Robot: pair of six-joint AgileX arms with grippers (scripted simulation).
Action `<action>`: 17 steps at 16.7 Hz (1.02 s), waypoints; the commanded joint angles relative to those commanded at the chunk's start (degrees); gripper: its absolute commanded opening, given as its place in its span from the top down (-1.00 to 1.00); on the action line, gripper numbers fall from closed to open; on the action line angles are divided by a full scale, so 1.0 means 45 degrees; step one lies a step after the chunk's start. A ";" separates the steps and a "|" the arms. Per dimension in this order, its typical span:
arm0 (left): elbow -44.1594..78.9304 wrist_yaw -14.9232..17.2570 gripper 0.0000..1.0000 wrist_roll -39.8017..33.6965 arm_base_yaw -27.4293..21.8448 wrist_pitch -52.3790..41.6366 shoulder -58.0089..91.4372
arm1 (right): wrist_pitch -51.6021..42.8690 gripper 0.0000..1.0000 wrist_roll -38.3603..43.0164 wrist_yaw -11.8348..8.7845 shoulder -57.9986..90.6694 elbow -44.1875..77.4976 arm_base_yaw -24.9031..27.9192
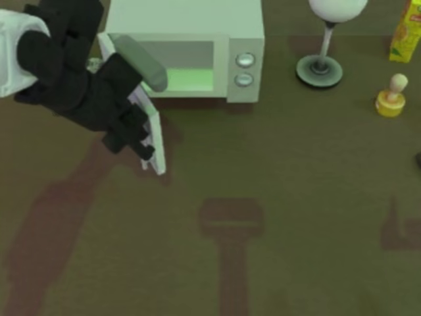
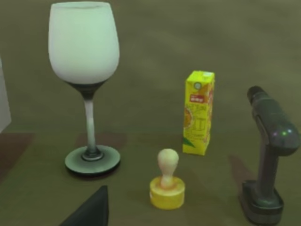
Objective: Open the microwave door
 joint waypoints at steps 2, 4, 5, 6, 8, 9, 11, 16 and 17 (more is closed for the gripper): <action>0.0000 0.0000 1.00 0.0000 0.0000 0.0000 0.0000 | 0.0000 -1.00 0.0000 0.0000 0.0000 0.0000 0.0000; -0.0037 0.0041 1.00 -0.0012 -0.0029 -0.0015 0.0045 | 0.0000 -1.00 0.0000 0.0000 0.0000 0.0000 0.0000; -0.0031 0.0054 1.00 0.0028 -0.0012 -0.0026 0.0042 | 0.0000 -1.00 0.0000 0.0000 0.0000 0.0000 0.0000; -0.0011 0.0104 1.00 0.0182 0.0051 -0.0069 0.0032 | 0.0000 -1.00 0.0000 0.0000 0.0000 0.0000 0.0000; 0.0032 0.0298 1.00 0.0737 0.0263 -0.0239 0.0006 | 0.0000 -1.00 0.0000 0.0000 0.0000 0.0000 0.0000; 0.0040 0.0429 1.00 0.1072 0.0411 -0.0362 0.0003 | 0.0000 -1.00 0.0000 0.0000 0.0000 0.0000 0.0000; 0.0034 0.0743 1.00 0.1797 0.0717 -0.0636 -0.0016 | 0.0000 -1.00 0.0000 0.0000 0.0000 0.0000 0.0000; 0.0015 0.1181 1.00 0.2749 0.1117 -0.0978 -0.0076 | 0.0000 -1.00 0.0000 0.0000 0.0000 0.0000 0.0000; 0.0015 0.1181 1.00 0.2749 0.1117 -0.0978 -0.0076 | 0.0000 -1.00 0.0000 0.0000 0.0000 0.0000 0.0000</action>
